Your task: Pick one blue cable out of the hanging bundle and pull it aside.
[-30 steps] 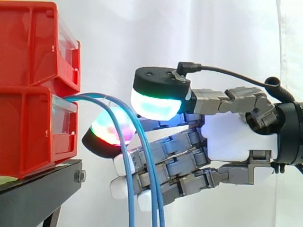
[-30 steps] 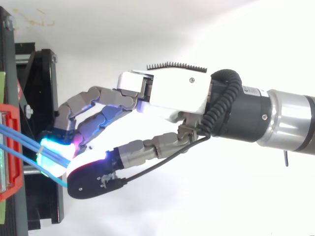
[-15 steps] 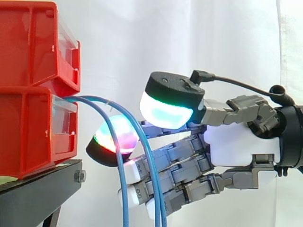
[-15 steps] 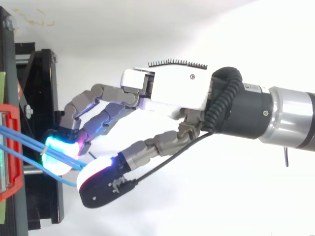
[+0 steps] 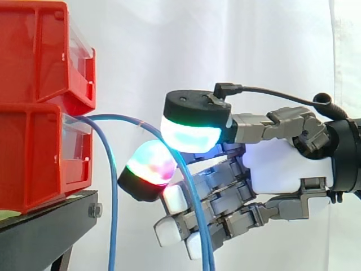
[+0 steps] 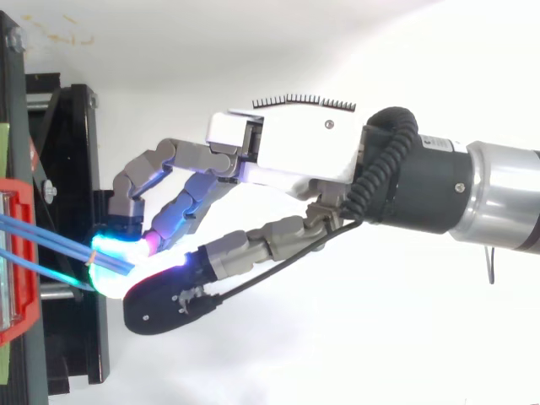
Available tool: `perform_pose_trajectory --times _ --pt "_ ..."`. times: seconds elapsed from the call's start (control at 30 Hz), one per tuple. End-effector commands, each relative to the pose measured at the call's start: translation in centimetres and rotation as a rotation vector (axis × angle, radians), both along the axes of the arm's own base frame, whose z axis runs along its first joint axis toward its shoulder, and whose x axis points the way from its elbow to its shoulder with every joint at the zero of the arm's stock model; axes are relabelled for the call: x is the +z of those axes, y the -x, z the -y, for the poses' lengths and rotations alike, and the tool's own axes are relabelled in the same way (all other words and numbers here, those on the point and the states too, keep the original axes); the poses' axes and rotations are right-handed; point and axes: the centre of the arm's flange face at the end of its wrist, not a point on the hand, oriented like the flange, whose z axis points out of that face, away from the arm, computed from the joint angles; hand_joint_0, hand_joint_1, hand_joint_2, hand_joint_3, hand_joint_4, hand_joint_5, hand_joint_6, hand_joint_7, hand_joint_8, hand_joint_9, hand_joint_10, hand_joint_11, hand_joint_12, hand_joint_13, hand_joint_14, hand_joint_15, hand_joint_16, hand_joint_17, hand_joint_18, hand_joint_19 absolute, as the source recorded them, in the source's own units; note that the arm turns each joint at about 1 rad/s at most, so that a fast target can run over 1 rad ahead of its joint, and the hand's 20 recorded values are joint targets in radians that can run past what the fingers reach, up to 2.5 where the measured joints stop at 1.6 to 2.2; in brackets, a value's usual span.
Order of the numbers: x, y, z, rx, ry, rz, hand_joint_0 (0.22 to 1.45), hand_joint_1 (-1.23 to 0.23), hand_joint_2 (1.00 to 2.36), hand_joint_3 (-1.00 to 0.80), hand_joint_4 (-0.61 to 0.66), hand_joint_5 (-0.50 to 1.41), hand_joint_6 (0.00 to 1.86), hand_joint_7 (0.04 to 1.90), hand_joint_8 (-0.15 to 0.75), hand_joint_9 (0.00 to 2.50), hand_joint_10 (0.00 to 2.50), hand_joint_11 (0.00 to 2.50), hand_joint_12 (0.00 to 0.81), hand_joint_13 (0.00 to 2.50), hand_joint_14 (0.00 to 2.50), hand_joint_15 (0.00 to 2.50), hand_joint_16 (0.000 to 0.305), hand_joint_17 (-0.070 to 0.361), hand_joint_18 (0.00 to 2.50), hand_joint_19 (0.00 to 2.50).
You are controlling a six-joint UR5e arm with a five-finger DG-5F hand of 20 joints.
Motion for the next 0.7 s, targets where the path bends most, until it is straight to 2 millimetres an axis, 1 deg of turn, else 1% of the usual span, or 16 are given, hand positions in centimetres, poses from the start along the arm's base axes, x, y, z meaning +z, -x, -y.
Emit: perform_pose_trajectory --times 0.0,0.03,0.07,0.1,0.13,0.2,0.23,0.3,0.33,0.43,0.5,0.53,0.6,0.63,0.67 --pt "0.0 0.0 0.0 -0.001 0.000 -0.001 0.65 -0.87 1.03 -0.16 -0.04 -0.14 0.96 0.92 0.304 0.97 0.02 0.55 0.351 0.84 0.02 0.45 0.046 0.103 0.75 0.58" --pt "0.2 0.0 0.0 -0.001 0.000 0.001 0.70 -0.90 1.02 -0.16 -0.10 -0.16 0.98 0.96 0.296 0.96 0.02 0.58 0.345 0.85 0.02 0.46 0.045 0.101 0.77 0.59" --pt "0.2 0.0 0.0 -0.001 0.000 0.001 0.71 -0.90 1.02 -0.17 -0.13 -0.16 0.98 0.98 0.292 0.96 0.02 0.58 0.342 0.85 0.02 0.46 0.045 0.101 0.77 0.58" --pt "0.2 0.0 0.0 -0.001 0.000 0.001 0.72 -0.91 1.02 -0.18 -0.13 -0.16 0.98 0.97 0.293 0.96 0.02 0.57 0.342 0.85 0.02 0.46 0.045 0.101 0.77 0.59" --pt "0.1 0.0 0.1 -0.001 0.000 -0.001 0.75 -0.93 1.02 -0.21 -0.11 -0.18 0.99 1.00 0.277 0.93 0.02 0.57 0.343 0.85 0.02 0.46 0.045 0.101 0.77 0.60" --pt "0.3 -0.1 0.0 0.002 0.000 0.001 0.79 -0.90 1.01 -0.36 -0.12 -0.18 0.99 0.94 0.275 0.92 0.02 0.58 0.339 0.84 0.02 0.47 0.045 0.101 0.77 0.59" --pt "0.3 -0.1 0.0 0.002 0.000 -0.001 0.79 -0.91 1.00 -0.48 -0.11 -0.19 0.99 0.91 0.272 0.92 0.02 0.58 0.335 0.84 0.02 0.46 0.045 0.101 0.78 0.59" --pt "0.6 -0.1 0.1 0.005 0.001 -0.008 0.78 -0.91 1.00 -0.50 -0.07 -0.19 0.99 0.87 0.268 0.91 0.02 0.58 0.334 0.84 0.02 0.46 0.045 0.102 0.79 0.57" --pt "0.9 -0.1 0.2 0.005 0.001 -0.011 0.74 -0.91 1.00 -0.50 -0.01 -0.19 0.98 0.84 0.269 0.91 0.02 0.58 0.334 0.84 0.02 0.46 0.045 0.101 0.79 0.57" --pt "1.3 -0.1 0.3 0.007 0.003 -0.027 0.66 -0.89 1.00 -0.50 0.04 -0.17 0.96 0.78 0.273 0.91 0.02 0.58 0.339 0.83 0.02 0.47 0.045 0.102 0.77 0.59" --pt "1.5 -0.1 0.4 0.005 0.004 -0.033 0.56 -0.82 1.00 -0.50 0.06 -0.16 0.95 0.81 0.287 0.93 0.02 0.58 0.352 0.84 0.02 0.49 0.047 0.106 0.76 0.61" --pt "1.5 -0.1 0.4 0.005 0.005 -0.039 0.52 -0.75 1.00 -0.50 0.07 -0.15 0.94 0.83 0.302 0.95 0.02 0.57 0.368 0.84 0.02 0.48 0.048 0.109 0.76 0.62" --pt "1.5 0.0 0.5 0.005 0.006 -0.048 0.51 -0.71 1.00 -0.50 0.07 -0.14 0.93 0.85 0.317 0.98 0.02 0.58 0.371 0.86 0.02 0.49 0.048 0.109 0.77 0.63" --pt "1.4 0.0 0.5 0.005 0.006 -0.049 0.51 -0.60 1.00 -0.50 0.08 -0.13 0.93 0.88 0.329 1.02 0.02 0.58 0.369 0.86 0.02 0.50 0.048 0.109 0.78 0.63" --pt "1.4 0.0 0.5 0.005 0.005 -0.049 0.52 -0.57 1.00 -0.50 0.07 -0.13 0.92 0.89 0.322 1.02 0.02 0.57 0.366 0.86 0.02 0.49 0.047 0.106 0.78 0.65"
